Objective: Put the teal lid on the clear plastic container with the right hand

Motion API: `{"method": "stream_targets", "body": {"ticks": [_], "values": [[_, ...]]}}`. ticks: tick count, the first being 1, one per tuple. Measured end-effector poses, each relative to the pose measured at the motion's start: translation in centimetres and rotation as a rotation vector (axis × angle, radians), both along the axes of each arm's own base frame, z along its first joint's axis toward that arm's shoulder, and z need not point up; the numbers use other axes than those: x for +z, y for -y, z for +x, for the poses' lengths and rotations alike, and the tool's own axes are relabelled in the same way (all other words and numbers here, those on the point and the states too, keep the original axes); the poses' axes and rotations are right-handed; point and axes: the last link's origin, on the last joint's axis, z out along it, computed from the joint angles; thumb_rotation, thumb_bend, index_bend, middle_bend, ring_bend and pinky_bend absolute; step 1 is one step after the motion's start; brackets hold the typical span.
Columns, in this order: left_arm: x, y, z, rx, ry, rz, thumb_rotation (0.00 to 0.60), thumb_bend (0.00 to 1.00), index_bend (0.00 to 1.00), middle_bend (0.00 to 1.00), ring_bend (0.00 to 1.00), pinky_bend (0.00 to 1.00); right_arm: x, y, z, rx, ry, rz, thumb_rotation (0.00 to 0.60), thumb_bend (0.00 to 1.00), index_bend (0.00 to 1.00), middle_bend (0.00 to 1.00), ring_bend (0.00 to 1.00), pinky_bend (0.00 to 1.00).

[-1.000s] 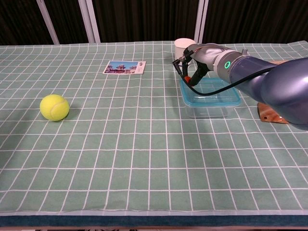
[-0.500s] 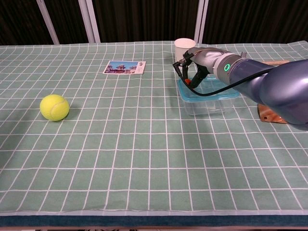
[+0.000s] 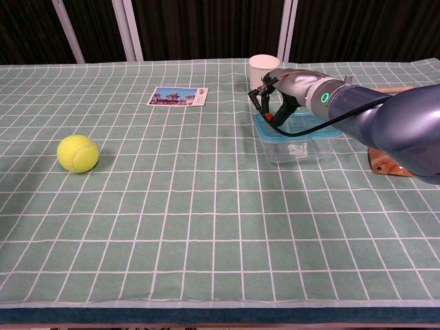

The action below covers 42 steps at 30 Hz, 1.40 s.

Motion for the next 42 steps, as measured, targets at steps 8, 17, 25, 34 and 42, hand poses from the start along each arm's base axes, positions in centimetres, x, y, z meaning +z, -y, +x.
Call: {"method": "stream_targets", "body": {"ticks": [8,17,25,34,42], "values": [[0.04,0.02,0.02,-0.001,0.001,0.002,0.600,0.56,0.15,0.00,0.00,0.00,-0.15,0.10,-0.29,-0.004,-0.023,0.039,0.600,0.41,0.60,0.05,0.00,0.00],[0.05,0.07,0.02,-0.002,0.001,0.002,0.600,0.56,0.15,0.00,0.00,0.00,0.12,0.00,-0.06,0.005,-0.047,0.058,0.600,0.41,0.60,0.05,0.00,0.00],[0.03,0.08,0.01,-0.001,0.001,0.001,0.600,0.56,0.15,0.00,0.00,0.00,0.42,0.01,-0.06,-0.005,-0.080,0.074,0.600,0.41,0.60,0.04,0.00,0.00],[0.02,0.07,-0.01,0.001,0.003,0.001,0.600,0.56,0.15,0.00,0.00,0.00,0.28,-0.04,0.08,-0.008,-0.102,0.085,0.600,0.41,0.60,0.04,0.00,0.00],[0.02,0.07,0.01,0.002,0.005,0.000,0.600,0.56,0.15,0.00,0.00,0.00,0.08,-0.07,0.03,-0.008,-0.117,0.089,0.600,0.41,0.60,0.04,0.00,0.00]]}}
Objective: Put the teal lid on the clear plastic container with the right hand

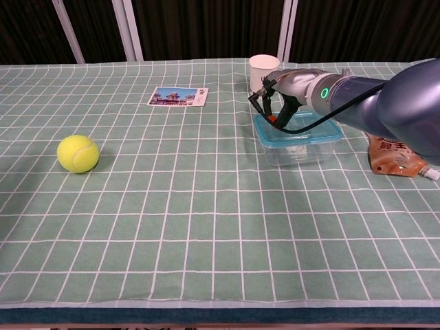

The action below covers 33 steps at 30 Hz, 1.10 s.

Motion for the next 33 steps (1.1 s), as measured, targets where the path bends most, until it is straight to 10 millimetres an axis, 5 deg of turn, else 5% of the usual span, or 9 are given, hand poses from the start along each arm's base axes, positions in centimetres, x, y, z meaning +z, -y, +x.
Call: {"method": "stream_targets", "body": {"ticks": [33], "values": [[0.03,0.00,-0.04,0.002,0.000,0.002,0.600,0.56,0.15,0.00,0.00,0.00,-0.70,-0.35,-0.27,0.007,-0.059,0.020,0.600,0.41,0.61,0.04,0.00,0.00]]}}
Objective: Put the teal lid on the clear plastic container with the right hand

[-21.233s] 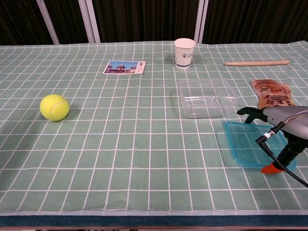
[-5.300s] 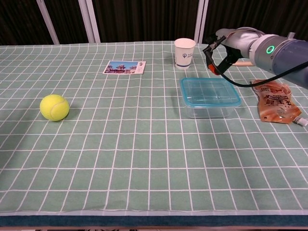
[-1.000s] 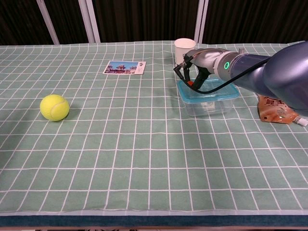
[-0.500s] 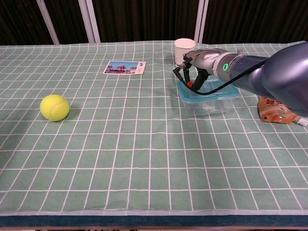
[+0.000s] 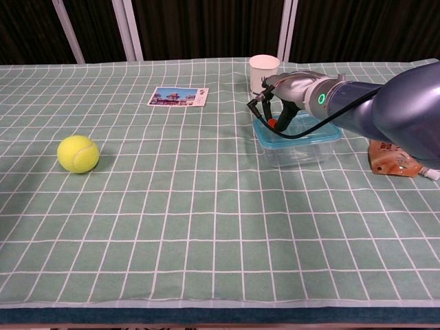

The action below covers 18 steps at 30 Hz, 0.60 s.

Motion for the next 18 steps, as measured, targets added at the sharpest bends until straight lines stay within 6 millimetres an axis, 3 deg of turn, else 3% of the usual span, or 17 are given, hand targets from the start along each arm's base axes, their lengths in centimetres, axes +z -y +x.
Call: {"method": "stream_targets", "body": {"ticks": [6,9,12,18], "values": [[0.0,0.0,0.0,-0.002,-0.002,0.002,0.600,0.56,0.15,0.00,0.00,0.00,0.6,0.3,0.6,0.003,0.058,-0.034,0.600,0.41,0.57,0.04,0.00,0.00],[0.0,0.0,0.0,-0.004,-0.003,0.001,0.600,0.56,0.15,0.00,0.00,0.00,1.7,0.5,1.2,0.007,0.114,-0.067,0.600,0.40,0.40,0.03,0.00,0.00],[0.0,0.0,0.0,-0.008,-0.004,0.000,0.600,0.56,0.15,0.00,0.00,0.00,3.1,0.6,1.5,0.006,0.169,-0.099,0.600,0.33,0.21,0.00,0.00,0.00],[-0.1,0.1,0.1,-0.018,-0.007,0.000,0.600,0.56,0.14,0.00,0.00,0.00,6.8,0.2,1.4,-0.001,0.237,-0.167,0.600,0.30,0.13,0.00,0.00,0.00]]}}
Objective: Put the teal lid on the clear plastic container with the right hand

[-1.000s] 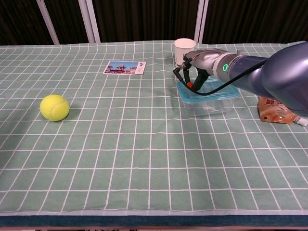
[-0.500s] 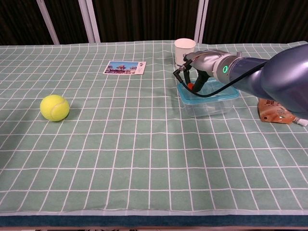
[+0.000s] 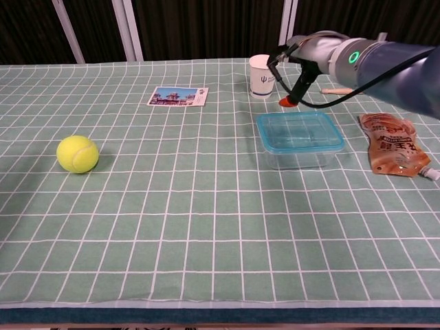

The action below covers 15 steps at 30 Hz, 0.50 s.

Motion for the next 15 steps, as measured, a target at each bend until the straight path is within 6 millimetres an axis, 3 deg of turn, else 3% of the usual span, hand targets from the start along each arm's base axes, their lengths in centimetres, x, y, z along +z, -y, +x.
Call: {"method": "stream_targets", "body": {"ticks": [5,8,15], "values": [[-0.1,0.0,0.2,-0.020,-0.007,0.000,0.600,0.56,0.14,0.00,0.00,0.00,3.5,-1.9,-1.1,0.006,0.045,-0.048,0.600,0.27,0.13,0.00,0.00,0.00],[-0.1,0.1,0.3,-0.044,-0.015,0.006,0.600,0.56,0.14,0.00,0.00,0.00,6.1,-4.0,-2.7,0.023,0.052,-0.097,0.600,0.28,0.13,0.00,0.00,0.00],[0.0,0.4,1.0,-0.118,-0.032,0.018,0.600,0.56,0.14,0.00,0.00,0.00,11.0,-11.1,-9.7,0.042,0.020,-0.240,0.600,0.27,0.13,0.00,0.00,0.00]]}}
